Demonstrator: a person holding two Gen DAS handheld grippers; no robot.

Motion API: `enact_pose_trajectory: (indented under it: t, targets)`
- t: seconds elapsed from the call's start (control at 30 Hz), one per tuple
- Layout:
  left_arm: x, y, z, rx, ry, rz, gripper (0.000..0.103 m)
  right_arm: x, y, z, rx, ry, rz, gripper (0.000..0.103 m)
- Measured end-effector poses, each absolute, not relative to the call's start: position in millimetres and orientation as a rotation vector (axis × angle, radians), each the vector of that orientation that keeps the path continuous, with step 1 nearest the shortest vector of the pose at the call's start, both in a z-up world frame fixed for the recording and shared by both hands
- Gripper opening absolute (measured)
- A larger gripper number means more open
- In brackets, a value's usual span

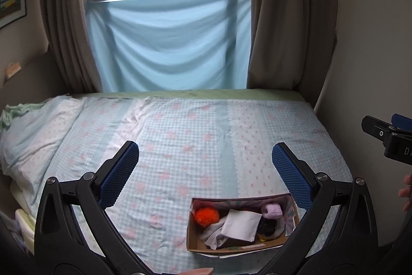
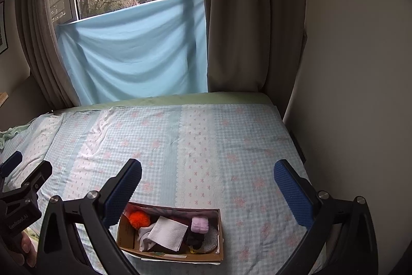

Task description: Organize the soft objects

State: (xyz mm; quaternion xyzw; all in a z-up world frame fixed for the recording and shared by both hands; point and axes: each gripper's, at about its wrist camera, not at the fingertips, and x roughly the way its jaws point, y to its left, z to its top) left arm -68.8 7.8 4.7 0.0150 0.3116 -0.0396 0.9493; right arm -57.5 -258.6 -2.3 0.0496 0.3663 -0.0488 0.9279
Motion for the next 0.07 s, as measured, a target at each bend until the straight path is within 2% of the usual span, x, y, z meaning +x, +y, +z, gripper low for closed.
enact_pose_trajectory:
  t: [0.07]
  targets:
    - [-67.3,8.2,2.2,0.025,0.643,-0.084,0.103,-56.8,-257.9,-3.7,0.1,0.757,-0.1,0.102]
